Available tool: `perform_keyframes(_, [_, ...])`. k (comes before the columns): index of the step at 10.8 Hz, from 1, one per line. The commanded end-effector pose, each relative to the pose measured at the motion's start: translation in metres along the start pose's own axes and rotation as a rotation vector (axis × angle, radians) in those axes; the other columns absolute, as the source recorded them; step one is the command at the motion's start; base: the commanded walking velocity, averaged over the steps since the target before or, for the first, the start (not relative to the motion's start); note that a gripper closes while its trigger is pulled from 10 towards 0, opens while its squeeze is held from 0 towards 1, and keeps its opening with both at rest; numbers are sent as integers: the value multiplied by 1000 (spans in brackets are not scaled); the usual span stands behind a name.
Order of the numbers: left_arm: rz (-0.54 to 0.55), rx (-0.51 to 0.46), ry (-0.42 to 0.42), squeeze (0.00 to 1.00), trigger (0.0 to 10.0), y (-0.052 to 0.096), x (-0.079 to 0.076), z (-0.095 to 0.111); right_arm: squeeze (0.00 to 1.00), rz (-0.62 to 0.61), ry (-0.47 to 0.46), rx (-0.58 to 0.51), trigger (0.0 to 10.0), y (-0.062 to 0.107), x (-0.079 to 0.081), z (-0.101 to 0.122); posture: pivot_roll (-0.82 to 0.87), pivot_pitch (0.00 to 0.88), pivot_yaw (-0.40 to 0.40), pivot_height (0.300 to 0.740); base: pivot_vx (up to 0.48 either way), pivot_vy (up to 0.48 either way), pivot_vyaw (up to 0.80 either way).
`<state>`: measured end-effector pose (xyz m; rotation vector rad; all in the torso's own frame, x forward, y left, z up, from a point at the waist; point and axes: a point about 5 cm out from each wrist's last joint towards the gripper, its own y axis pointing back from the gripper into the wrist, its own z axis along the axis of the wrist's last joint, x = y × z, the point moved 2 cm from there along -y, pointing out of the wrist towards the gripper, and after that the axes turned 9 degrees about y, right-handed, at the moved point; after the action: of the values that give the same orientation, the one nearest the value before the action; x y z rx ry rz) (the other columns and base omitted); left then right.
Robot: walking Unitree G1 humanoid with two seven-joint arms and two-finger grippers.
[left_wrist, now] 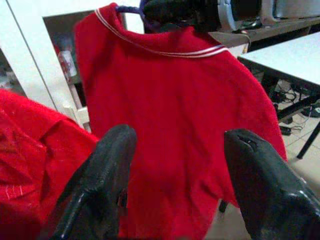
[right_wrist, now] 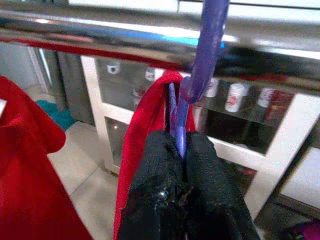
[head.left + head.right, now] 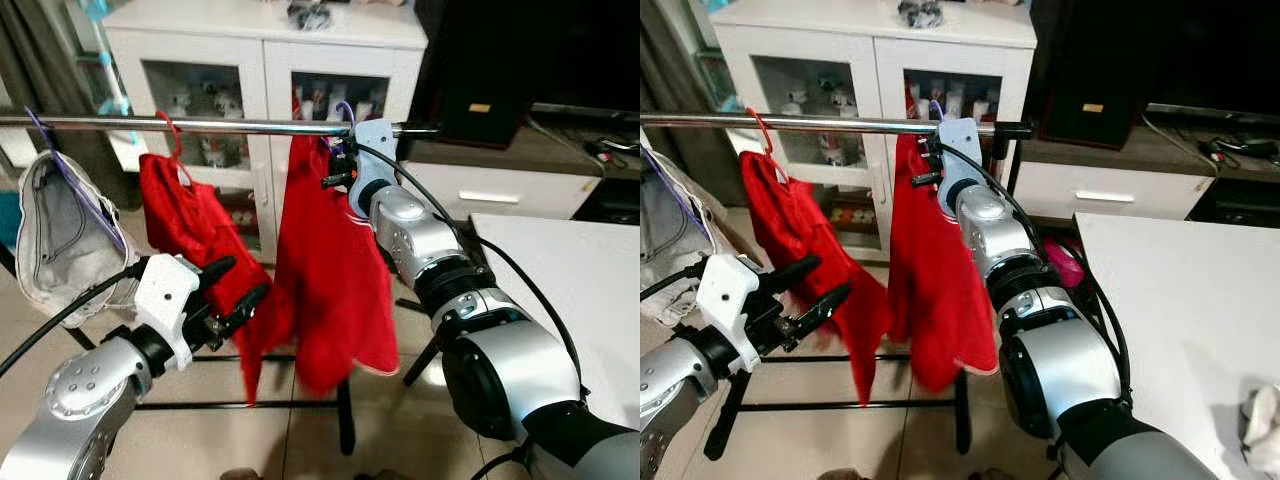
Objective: Hang hanger
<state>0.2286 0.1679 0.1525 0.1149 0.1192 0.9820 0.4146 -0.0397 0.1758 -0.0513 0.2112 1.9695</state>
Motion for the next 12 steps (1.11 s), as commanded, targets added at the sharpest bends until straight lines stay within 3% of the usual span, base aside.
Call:
perform_keyframes(1, [-8,-10,-10,0,10000,2,-1,4,0,-7,-11,-36,10000,0,-3,5,160,0,-23,740,0,0,0])
perform_keyframes(4, [-22,-8,-10,0,10000,1,-2,5,0,-45,29,17,10000,-5,-7,12,167,0,-24,740,0,0,0])
perform_keyframes(7, [-32,19,-14,0,10000,4,-2,2,0,28,131,176,10000,-2,-1,-17,170,0,-28,740,0,0,0])
perform_keyframes(8, [-42,24,-13,0,10000,4,-3,1,0,54,153,184,10000,1,-3,-24,164,0,-26,740,0,0,0])
perform_keyframes(10, [-43,8,-17,0,10000,2,0,5,0,113,137,143,10000,7,-14,-21,156,0,-27,740,0,0,0])
perform_keyframes(12, [-39,2,-19,0,10000,3,2,6,0,162,133,93,10000,24,-25,-10,147,0,-27,740,0,0,0])
